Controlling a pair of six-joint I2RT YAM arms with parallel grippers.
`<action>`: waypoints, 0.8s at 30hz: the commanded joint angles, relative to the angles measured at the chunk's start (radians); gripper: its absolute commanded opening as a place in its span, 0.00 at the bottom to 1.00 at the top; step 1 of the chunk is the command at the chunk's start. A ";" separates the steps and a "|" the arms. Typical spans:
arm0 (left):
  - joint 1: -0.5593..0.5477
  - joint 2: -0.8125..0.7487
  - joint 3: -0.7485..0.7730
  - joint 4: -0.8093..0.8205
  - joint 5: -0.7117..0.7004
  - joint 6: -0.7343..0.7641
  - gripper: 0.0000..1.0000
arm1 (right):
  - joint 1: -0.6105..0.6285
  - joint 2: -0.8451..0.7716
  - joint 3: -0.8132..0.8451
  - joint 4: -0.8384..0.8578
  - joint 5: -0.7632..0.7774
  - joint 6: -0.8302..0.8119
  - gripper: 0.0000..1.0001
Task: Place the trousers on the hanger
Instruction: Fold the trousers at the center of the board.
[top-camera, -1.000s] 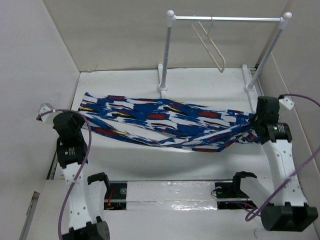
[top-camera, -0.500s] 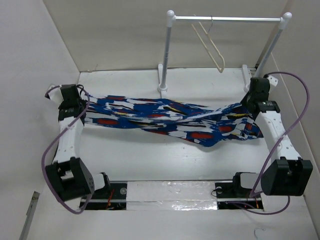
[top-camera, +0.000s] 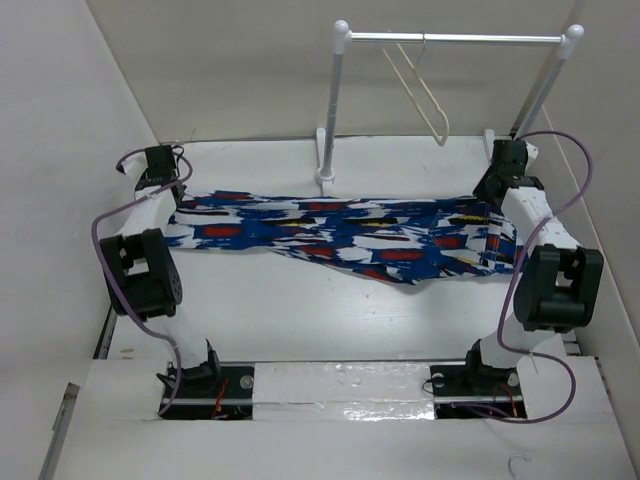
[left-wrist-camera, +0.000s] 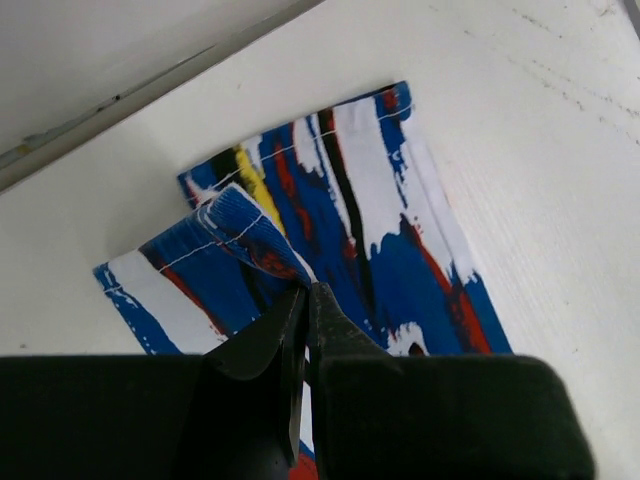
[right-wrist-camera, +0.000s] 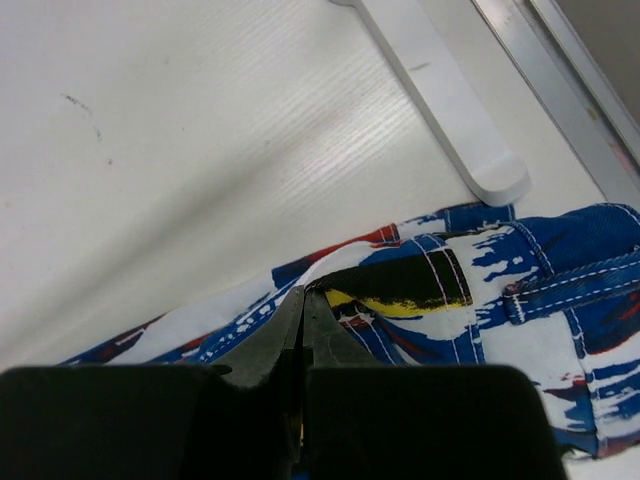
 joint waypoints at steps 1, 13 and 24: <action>-0.017 0.068 0.169 0.033 -0.117 0.063 0.00 | -0.022 0.043 0.109 0.100 0.035 -0.025 0.00; -0.107 0.479 0.687 -0.105 -0.190 0.228 0.32 | -0.049 0.169 0.160 0.119 0.013 -0.030 0.26; -0.107 0.185 0.232 0.065 -0.083 0.132 0.71 | 0.021 -0.207 -0.134 0.244 -0.057 0.013 0.76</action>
